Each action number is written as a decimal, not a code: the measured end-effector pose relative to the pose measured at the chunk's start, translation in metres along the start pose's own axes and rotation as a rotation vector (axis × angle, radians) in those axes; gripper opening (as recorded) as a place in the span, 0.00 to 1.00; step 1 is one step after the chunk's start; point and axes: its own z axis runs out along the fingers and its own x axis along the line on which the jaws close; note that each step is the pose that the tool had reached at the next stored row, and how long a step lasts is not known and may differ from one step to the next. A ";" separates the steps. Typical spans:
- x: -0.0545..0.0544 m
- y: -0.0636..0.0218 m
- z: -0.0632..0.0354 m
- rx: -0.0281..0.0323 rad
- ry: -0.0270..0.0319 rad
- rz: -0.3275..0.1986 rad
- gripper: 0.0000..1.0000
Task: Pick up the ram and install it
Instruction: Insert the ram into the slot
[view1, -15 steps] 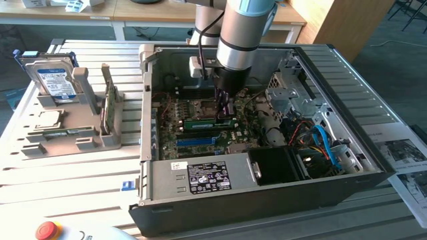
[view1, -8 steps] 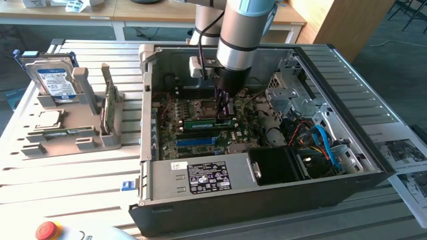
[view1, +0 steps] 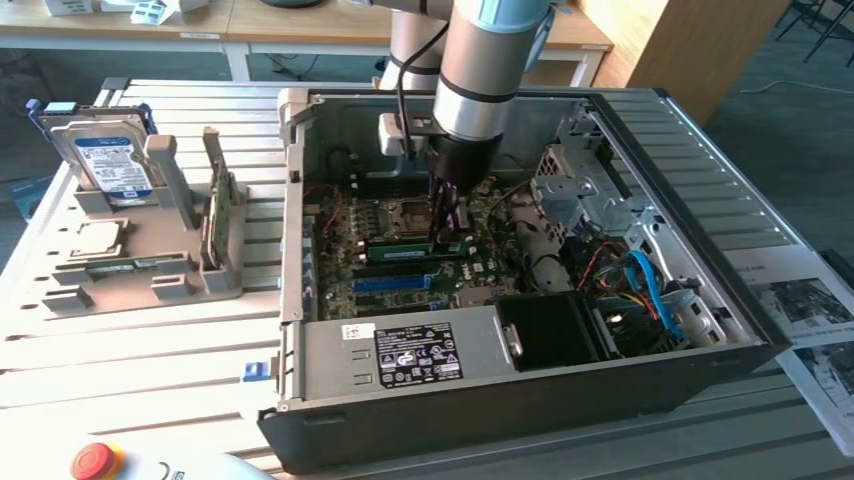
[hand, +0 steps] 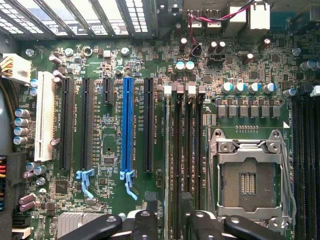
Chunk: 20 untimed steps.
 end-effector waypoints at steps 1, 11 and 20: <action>0.000 0.0000 0.0000 -0.0001 0.0001 0.000 0.31; 0.000 0.0000 0.0000 0.0000 0.0001 0.000 0.31; 0.001 0.0007 -0.0128 0.0000 0.0000 0.000 0.31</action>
